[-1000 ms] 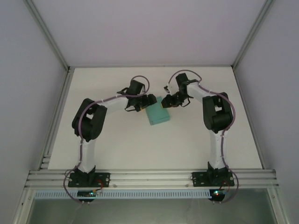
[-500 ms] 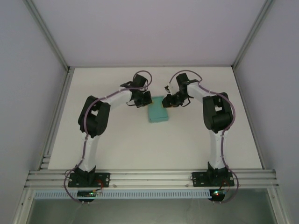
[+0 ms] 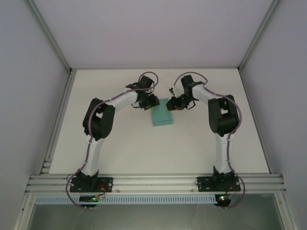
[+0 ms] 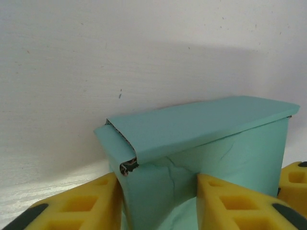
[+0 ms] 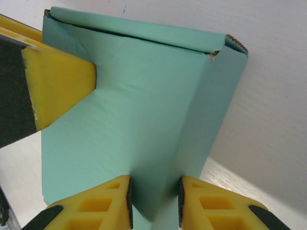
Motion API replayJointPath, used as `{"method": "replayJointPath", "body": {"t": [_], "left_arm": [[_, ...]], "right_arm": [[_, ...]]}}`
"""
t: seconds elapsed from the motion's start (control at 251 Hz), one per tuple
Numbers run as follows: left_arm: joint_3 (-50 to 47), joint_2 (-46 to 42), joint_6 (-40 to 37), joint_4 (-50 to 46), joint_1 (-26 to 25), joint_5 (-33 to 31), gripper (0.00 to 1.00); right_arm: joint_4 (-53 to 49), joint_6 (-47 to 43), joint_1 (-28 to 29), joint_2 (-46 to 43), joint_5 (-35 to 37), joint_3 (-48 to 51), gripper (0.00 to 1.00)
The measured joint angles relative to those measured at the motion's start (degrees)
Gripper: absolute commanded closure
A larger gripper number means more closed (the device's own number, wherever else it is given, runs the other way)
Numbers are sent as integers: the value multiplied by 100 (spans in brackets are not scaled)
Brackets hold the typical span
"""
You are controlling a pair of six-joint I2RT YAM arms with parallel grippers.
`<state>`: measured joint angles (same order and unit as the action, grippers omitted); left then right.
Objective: Assemble paper box
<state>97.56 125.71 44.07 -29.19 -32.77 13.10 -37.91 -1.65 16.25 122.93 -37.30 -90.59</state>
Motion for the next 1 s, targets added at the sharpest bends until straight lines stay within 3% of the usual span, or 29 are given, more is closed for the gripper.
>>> {"method": "replayJointPath", "body": {"t": [0.315, 0.615, 0.738, 0.998], "left_arm": [[-267, -267, -339, -190, -81, -483, 24], [-710, -772, -590, -350, -262, -304, 2], [-1176, -1222, -570, -264, -275, -140, 1], [-1941, -1427, -280, 448, -271, 544, 20]], "right_arm": [[28, 66, 9, -17, -31, 35, 70], [236, 247, 105, -79, 2, 111, 69], [321, 330, 129, -140, 68, 186, 69], [439, 472, 131, -179, 83, 278, 69]]}}
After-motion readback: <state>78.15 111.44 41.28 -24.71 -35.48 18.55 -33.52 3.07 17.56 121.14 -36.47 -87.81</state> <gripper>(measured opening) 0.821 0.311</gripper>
